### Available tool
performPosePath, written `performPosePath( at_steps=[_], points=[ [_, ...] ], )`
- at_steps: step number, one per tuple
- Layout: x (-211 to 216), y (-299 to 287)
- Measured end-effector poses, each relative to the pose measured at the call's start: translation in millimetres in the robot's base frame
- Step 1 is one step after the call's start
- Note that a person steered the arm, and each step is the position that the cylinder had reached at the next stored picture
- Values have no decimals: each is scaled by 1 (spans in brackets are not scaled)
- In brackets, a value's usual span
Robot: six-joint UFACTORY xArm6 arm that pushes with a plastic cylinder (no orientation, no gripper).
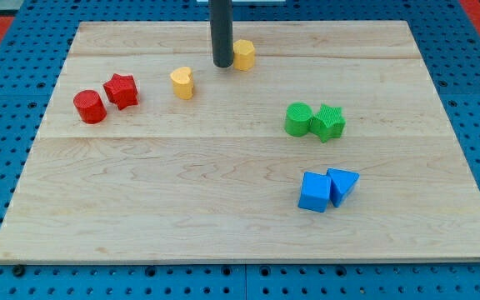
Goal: Push the yellow heart below the yellow hexagon
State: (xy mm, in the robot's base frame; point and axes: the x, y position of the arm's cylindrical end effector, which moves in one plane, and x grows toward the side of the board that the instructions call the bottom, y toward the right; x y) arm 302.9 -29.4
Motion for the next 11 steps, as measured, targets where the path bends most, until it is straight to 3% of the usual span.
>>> performPosePath(
  at_steps=[2,3,7,8,10,11],
  points=[
    [69,0],
    [87,-39],
    [13,-117],
    [12,-24],
    [27,-19],
    [76,13]
  ],
)
